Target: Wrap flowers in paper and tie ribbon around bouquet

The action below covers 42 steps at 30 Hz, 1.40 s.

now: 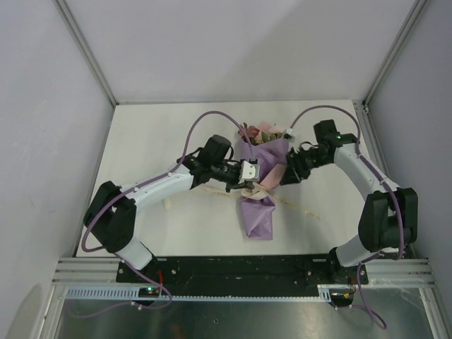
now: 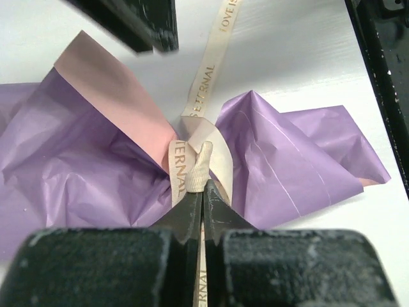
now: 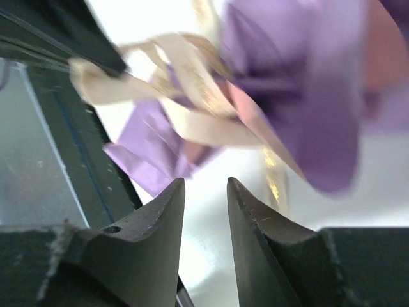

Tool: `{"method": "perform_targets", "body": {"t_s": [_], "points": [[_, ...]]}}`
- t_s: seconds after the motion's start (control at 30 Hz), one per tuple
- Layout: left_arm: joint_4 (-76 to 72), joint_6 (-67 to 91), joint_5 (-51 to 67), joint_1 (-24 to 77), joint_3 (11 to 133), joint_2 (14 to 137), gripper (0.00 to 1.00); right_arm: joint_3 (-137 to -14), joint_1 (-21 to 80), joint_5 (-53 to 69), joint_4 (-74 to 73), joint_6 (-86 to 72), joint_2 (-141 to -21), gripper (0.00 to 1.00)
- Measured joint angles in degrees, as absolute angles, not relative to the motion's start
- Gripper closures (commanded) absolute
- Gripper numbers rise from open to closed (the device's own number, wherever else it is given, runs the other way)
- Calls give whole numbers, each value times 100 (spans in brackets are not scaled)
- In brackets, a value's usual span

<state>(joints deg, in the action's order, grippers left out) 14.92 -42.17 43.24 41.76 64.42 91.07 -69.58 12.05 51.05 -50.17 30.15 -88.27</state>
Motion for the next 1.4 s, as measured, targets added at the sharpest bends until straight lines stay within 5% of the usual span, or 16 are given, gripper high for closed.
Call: {"method": "perform_targets", "body": {"t_s": [0.23, 0.53, 0.73, 1.07, 1.4], "points": [[1481, -4272, 4324, 4178, 6329, 9037, 100, -5881, 578, 3301, -5341, 3465, -8593, 48], [1422, -4274, 4324, 4178, 6305, 9032, 100, -4523, 1100, 1280, -4744, 3406, -8381, 48], [1402, -4311, 4316, 4163, 6211, 8936, 100, -4445, 1378, 591, -4429, 3234, -8488, 60], [1326, -4508, 4305, 4099, 5719, 8219, 100, -4589, 1402, -178, -4274, 3205, -8764, 97], [1253, -5496, 4222, 3994, 4539, 7483, 98, -4622, 593, -368, -4379, 3476, -8833, 100]]}}
